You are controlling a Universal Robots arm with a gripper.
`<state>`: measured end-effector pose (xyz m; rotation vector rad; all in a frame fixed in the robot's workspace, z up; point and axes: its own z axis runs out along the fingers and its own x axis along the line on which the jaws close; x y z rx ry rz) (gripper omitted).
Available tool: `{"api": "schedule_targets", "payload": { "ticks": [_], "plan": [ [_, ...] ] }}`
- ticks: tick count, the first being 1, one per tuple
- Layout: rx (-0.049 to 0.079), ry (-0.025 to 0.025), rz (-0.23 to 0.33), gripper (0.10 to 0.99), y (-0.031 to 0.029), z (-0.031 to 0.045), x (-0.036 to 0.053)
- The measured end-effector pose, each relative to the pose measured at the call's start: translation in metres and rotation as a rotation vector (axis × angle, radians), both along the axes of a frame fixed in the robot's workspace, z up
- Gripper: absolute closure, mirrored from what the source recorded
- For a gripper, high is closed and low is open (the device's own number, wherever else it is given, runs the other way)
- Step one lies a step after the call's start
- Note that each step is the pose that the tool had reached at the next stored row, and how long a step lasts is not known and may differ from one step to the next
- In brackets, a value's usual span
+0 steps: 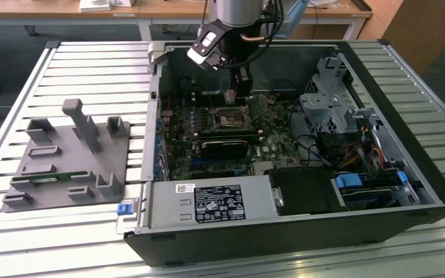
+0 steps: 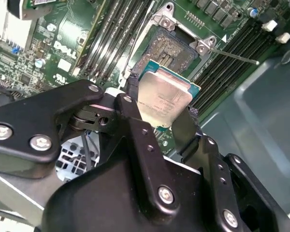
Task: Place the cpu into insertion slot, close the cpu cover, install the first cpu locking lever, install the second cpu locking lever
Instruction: 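Place the cpu into insertion slot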
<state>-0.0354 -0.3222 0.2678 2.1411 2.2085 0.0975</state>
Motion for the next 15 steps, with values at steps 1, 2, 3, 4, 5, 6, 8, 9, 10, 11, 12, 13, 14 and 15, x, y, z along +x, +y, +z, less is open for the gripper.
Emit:
{"api": "schedule_targets", "payload": {
  "ticks": [1,2,3,4,5,6,8,9,10,11,12,13,14,15],
  "plan": [
    [-0.001,0.0001,0.0,0.561,0.0,-0.0018,-0.0008],
    [-0.002,0.0,0.0,0.561,0.0001,-0.0036,-0.0015],
    [-0.003,0.0,0.0,0.561,0.0001,-0.0054,-0.0022],
    [-0.003,0.0,0.0,0.561,0.0002,-0.0071,-0.0026],
    [-0.004,0.0,0.0,0.561,0.0003,-0.0081,-0.0029],
    [-0.004,0.0,0.0,0.561,0.0004,-0.0092,-0.003],
    [-0.004,0.0,-0.001,0.561,0.0012,-0.0118,-0.0032],
    [-0.004,0.0,-0.002,0.561,0.0017,-0.0132,-0.0033],
    [-0.004,0.0,-0.003,0.561,0.0023,-0.0148,-0.0033],
    [-0.004,0.0001,-0.004,0.561,0.0029,-0.0166,-0.0033],
    [-0.004,0.0,-0.004,0.561,0.0032,-0.0184,-0.0033],
    [-0.004,-0.0001,-0.005,0.561,0.0034,-0.0202,-0.0034],
    [-0.005,0.0,-0.005,0.561,0.0035,-0.022,-0.0035],
    [-0.006,0.0,-0.005,0.561,0.0036,-0.0238,-0.0037]
  ]
}}
